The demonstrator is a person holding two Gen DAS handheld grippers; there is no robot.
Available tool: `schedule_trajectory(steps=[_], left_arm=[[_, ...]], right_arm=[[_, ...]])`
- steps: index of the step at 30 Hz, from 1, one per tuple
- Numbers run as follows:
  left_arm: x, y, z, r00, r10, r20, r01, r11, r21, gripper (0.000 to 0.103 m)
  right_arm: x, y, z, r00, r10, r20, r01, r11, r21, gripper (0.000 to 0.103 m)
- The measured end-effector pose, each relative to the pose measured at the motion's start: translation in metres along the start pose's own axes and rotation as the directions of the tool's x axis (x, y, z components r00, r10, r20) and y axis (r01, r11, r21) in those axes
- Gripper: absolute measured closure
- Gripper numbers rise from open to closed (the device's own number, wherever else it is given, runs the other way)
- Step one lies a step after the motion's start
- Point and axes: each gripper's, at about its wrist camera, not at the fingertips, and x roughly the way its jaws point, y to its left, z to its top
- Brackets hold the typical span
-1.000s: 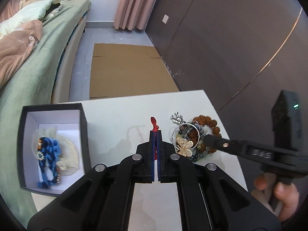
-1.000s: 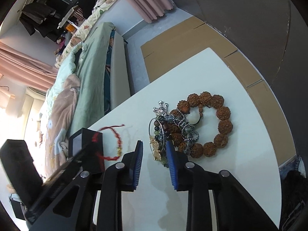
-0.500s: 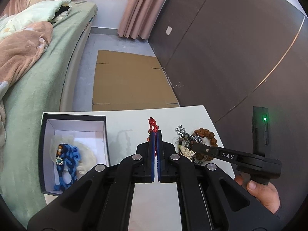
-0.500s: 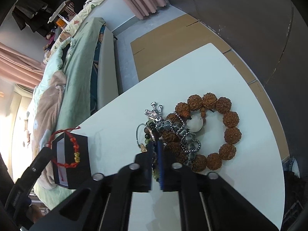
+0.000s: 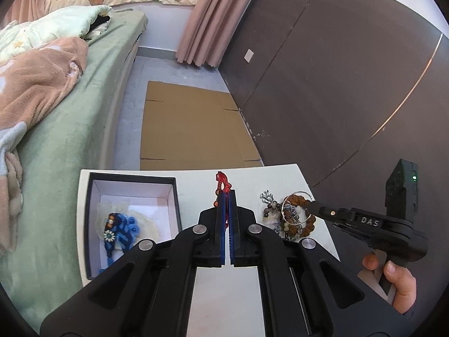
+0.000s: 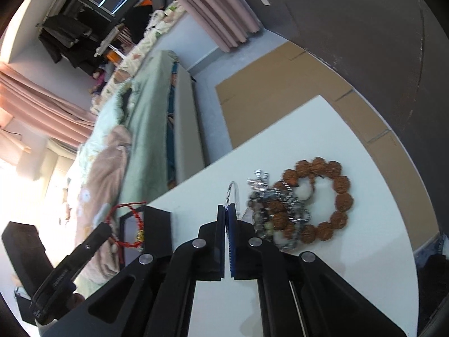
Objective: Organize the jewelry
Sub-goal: 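Lower the red string into the box with the left gripper while the right drops the hoop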
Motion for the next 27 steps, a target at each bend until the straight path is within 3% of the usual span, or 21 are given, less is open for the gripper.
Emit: schedule_trajectory(steps=[6, 13, 15, 16, 17, 21, 23, 27], left_arm=[[-0.014, 0.012, 0.002, 1.0, 0.008, 0.018, -0.008, 1.0, -0.013, 0.1], [-0.03, 0.035, 0.005, 0.999, 0.026, 0.027, -0.024, 0.998, -0.056, 0.1], [-0.031, 0.046, 0.006, 0.999, 0.04, 0.021, -0.038, 0.995, -0.087, 0.084], [-0.032, 0.05, 0.006, 0.999, 0.048, 0.023, -0.046, 0.994, -0.096, 0.055], [-0.035, 0.054, 0.006, 0.998, 0.056, 0.035, -0.052, 0.993, -0.105, 0.036], [-0.048, 0.068, 0.01, 0.994, 0.084, 0.066, -0.076, 0.99, -0.116, 0.03], [-0.052, 0.075, 0.01, 0.99, 0.121, 0.078, -0.11, 0.986, -0.124, 0.011], [-0.059, 0.088, 0.013, 0.981, 0.168, 0.095, -0.156, 0.979, -0.128, 0.007]], right_arm=[[-0.004, 0.022, -0.006, 0.995, 0.096, 0.007, -0.095, 0.995, -0.034, 0.101], [0.002, 0.049, -0.016, 0.989, 0.151, -0.001, -0.151, 0.986, -0.067, 0.101], [0.004, 0.055, -0.018, 0.986, 0.164, -0.003, -0.164, 0.984, -0.075, 0.101], [0.005, 0.059, -0.019, 0.985, 0.175, -0.006, -0.175, 0.981, -0.079, 0.101], [0.007, 0.063, -0.021, 0.983, 0.183, -0.009, -0.183, 0.98, -0.083, 0.101], [0.018, 0.081, -0.028, 0.974, 0.223, -0.036, -0.226, 0.969, -0.098, 0.101], [0.023, 0.091, -0.034, 0.971, 0.235, -0.049, -0.24, 0.964, -0.112, 0.101], [0.033, 0.111, -0.044, 0.967, 0.247, -0.069, -0.254, 0.956, -0.147, 0.101]])
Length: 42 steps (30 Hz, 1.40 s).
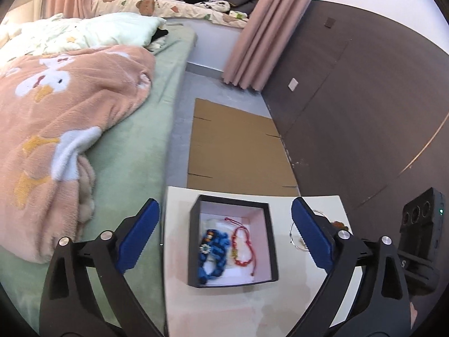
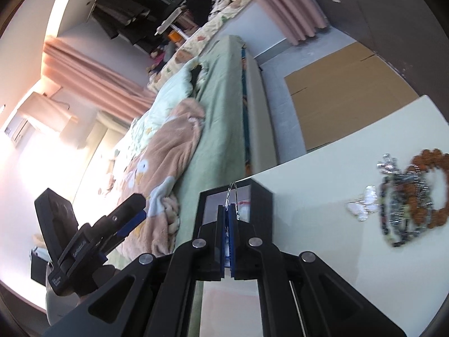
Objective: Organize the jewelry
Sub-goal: 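Lower the red string into the box with the left gripper while the right drops the hoop, then grasp the butterfly brooch with the left gripper while the right grasps a dark bracelet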
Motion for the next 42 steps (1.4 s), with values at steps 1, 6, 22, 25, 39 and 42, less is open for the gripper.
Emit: schedule_trajectory(steps=[1, 6, 22, 25, 39, 42], left_arm=[[-0.001, 0.004, 0.001, 1.0, 0.001, 0.003, -0.001, 1.0, -0.006, 0.006], [-0.003, 0.015, 0.005, 1.0, 0.019, 0.016, -0.018, 0.999, -0.031, 0.006], [0.003, -0.004, -0.001, 1.0, 0.007, 0.007, -0.007, 1.0, 0.016, 0.006], [0.008, -0.017, -0.005, 1.0, -0.008, -0.006, 0.008, 0.999, 0.037, 0.006], [0.037, -0.102, -0.038, 0.992, -0.106, -0.07, 0.117, 0.977, 0.178, 0.006], [0.048, -0.119, -0.049, 0.99, -0.105, -0.097, 0.124, 0.969, 0.212, 0.006]], right_arm=[[0.003, 0.005, -0.001, 1.0, 0.0, -0.001, 0.0, 1.0, -0.014, 0.101], [0.02, 0.022, -0.004, 1.0, 0.006, -0.007, -0.007, 0.998, -0.06, 0.096], [-0.043, -0.02, 0.006, 0.982, -0.172, 0.074, 0.173, 0.985, 0.0, 0.027], [-0.061, -0.035, 0.008, 0.973, -0.212, 0.091, 0.209, 0.977, 0.038, 0.02], [-0.095, -0.081, 0.012, 0.935, -0.346, 0.076, 0.339, 0.936, 0.099, 0.015], [-0.101, -0.088, 0.01, 0.931, -0.358, 0.071, 0.349, 0.93, 0.118, 0.015]])
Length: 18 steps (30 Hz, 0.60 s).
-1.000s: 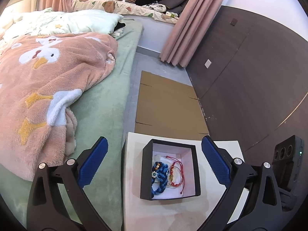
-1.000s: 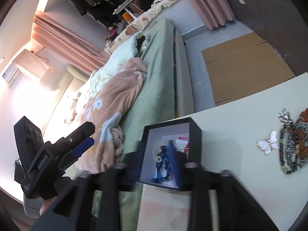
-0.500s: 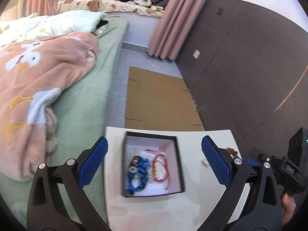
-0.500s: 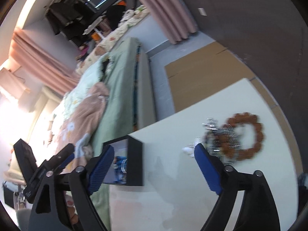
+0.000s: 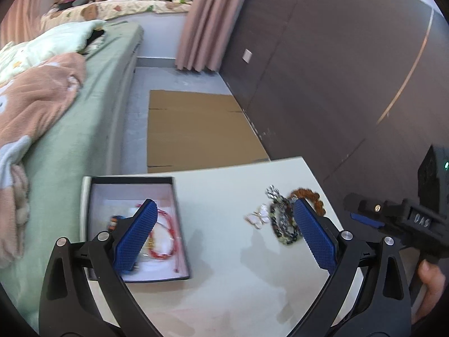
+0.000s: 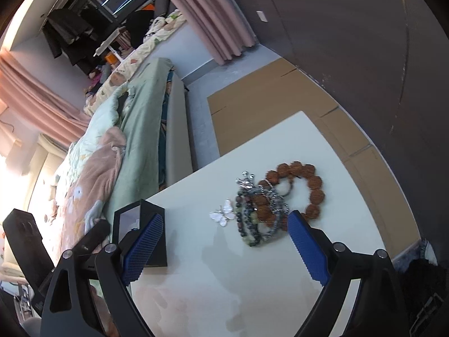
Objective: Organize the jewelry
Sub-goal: 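Grasp the butterfly brooch with the left gripper while the right grasps a dark bracelet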
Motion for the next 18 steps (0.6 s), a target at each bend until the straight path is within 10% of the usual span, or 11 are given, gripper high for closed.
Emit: schedule_trajectory(steps=[18], left_arm=[[0.077, -0.04, -0.026, 0.987, -0.011, -0.163, 0.022, 0.998, 0.061, 0.033]], right_arm=[[-0.02, -0.065, 0.015, 0.997, -0.078, -0.014, 0.078, 0.996, 0.033, 0.015]])
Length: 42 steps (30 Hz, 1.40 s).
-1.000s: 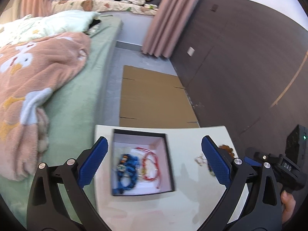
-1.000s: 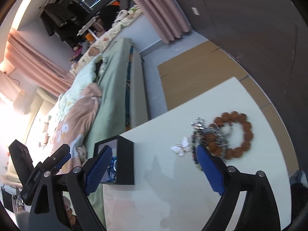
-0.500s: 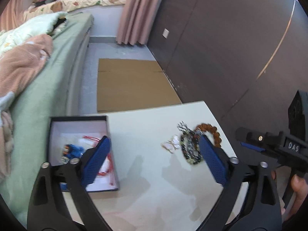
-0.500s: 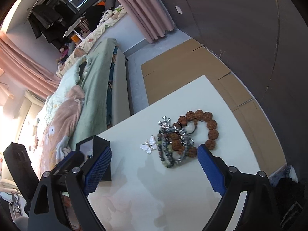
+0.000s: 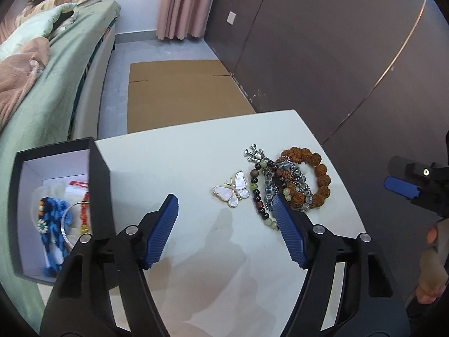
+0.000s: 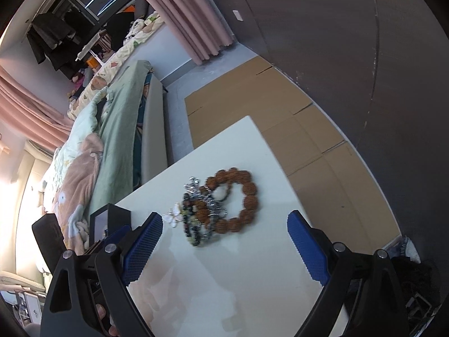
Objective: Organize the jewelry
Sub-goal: 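Grasp the butterfly brooch with the left gripper while the right grasps a dark bracelet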
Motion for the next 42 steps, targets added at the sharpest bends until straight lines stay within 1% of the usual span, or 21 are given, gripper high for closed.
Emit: schedule_trajectory(steps=[3, 6, 11, 13, 16, 18, 20, 21, 24, 30, 31, 33, 34, 36, 38, 39, 40, 42], left_arm=[[0.01, -0.003, 0.002, 1.0, 0.0, -0.012, 0.0, 1.0, -0.002, 0.034], [0.023, -0.002, 0.005, 0.999, -0.007, -0.035, 0.006, 1.0, -0.025, 0.038], [0.042, -0.004, 0.007, 0.998, 0.042, -0.049, -0.042, 0.999, -0.011, 0.038], [0.048, -0.003, 0.006, 0.997, 0.05, -0.057, -0.051, 0.999, -0.012, 0.038], [0.049, -0.008, 0.005, 0.996, 0.074, -0.044, -0.073, 0.997, 0.015, 0.038], [0.049, -0.01, 0.004, 0.995, 0.097, -0.037, -0.096, 0.995, 0.023, 0.046], [0.048, -0.009, 0.003, 0.993, 0.111, -0.036, -0.11, 0.994, 0.028, 0.072], [0.047, -0.009, 0.003, 0.993, 0.106, -0.043, -0.104, 0.994, 0.032, 0.078], [0.045, -0.006, 0.004, 0.995, 0.088, -0.056, -0.087, 0.996, 0.031, 0.08], [0.031, 0.005, 0.008, 0.999, 0.026, -0.047, -0.027, 0.999, -0.024, 0.081], [0.028, 0.007, 0.009, 0.999, 0.014, -0.044, -0.016, 0.999, -0.032, 0.081], [0.023, 0.01, 0.01, 0.999, -0.008, -0.041, 0.006, 0.999, -0.047, 0.088], [0.02, 0.012, 0.01, 0.999, -0.019, -0.043, 0.016, 0.998, -0.056, 0.099], [0.015, 0.014, 0.011, 0.999, -0.03, -0.035, 0.028, 0.997, -0.067, 0.099], [0.009, 0.015, 0.011, 0.999, -0.028, -0.025, 0.027, 0.998, -0.058, 0.099], [0.007, 0.015, 0.012, 0.999, -0.035, -0.022, 0.034, 0.998, -0.061, 0.1], [0.005, 0.017, 0.012, 0.999, -0.043, -0.021, 0.042, 0.997, -0.065, 0.1], [0.002, 0.019, 0.012, 0.999, -0.047, -0.017, 0.046, 0.996, -0.071, 0.1]], right_arm=[[0.002, -0.008, 0.001, 1.0, -0.018, -0.007, 0.018, 1.0, 0.002, 0.015], [0.002, -0.012, 0.002, 1.0, -0.028, -0.009, 0.028, 1.0, -0.002, 0.015], [-0.003, -0.016, 0.002, 1.0, -0.021, 0.002, 0.021, 1.0, 0.007, 0.015], [-0.004, -0.018, 0.003, 1.0, -0.019, 0.004, 0.019, 1.0, 0.011, 0.015], [-0.005, -0.017, 0.003, 1.0, -0.018, 0.006, 0.018, 1.0, 0.008, 0.015], [-0.005, -0.017, 0.003, 1.0, -0.018, 0.007, 0.018, 1.0, 0.006, 0.015], [-0.005, -0.017, 0.003, 1.0, -0.019, 0.005, 0.019, 1.0, 0.005, 0.015], [-0.005, -0.016, 0.003, 1.0, -0.02, 0.004, 0.02, 1.0, 0.001, 0.015], [-0.004, -0.015, 0.003, 1.0, -0.019, -0.001, 0.019, 1.0, -0.006, 0.015], [0.006, -0.009, 0.003, 1.0, -0.015, -0.021, 0.015, 1.0, -0.012, 0.015], [0.008, -0.008, 0.003, 1.0, -0.012, -0.025, 0.012, 1.0, -0.012, 0.016], [0.012, -0.004, 0.003, 0.999, 0.007, -0.033, -0.007, 1.0, -0.006, 0.019], [0.014, -0.002, 0.003, 0.999, 0.021, -0.036, -0.022, 1.0, -0.003, 0.021], [0.019, 0.005, 0.002, 0.998, 0.045, -0.048, -0.045, 0.999, -0.004, 0.026], [0.027, 0.01, 0.0, 0.997, 0.051, -0.066, -0.052, 0.999, -0.009, 0.035], [0.032, 0.013, -0.001, 0.996, 0.054, -0.078, -0.055, 0.998, -0.009, 0.038], [0.036, 0.015, -0.002, 0.995, 0.053, -0.09, -0.054, 0.998, -0.01, 0.043], [0.045, 0.02, -0.005, 0.993, 0.046, -0.112, -0.048, 0.999, -0.015, 0.046]])
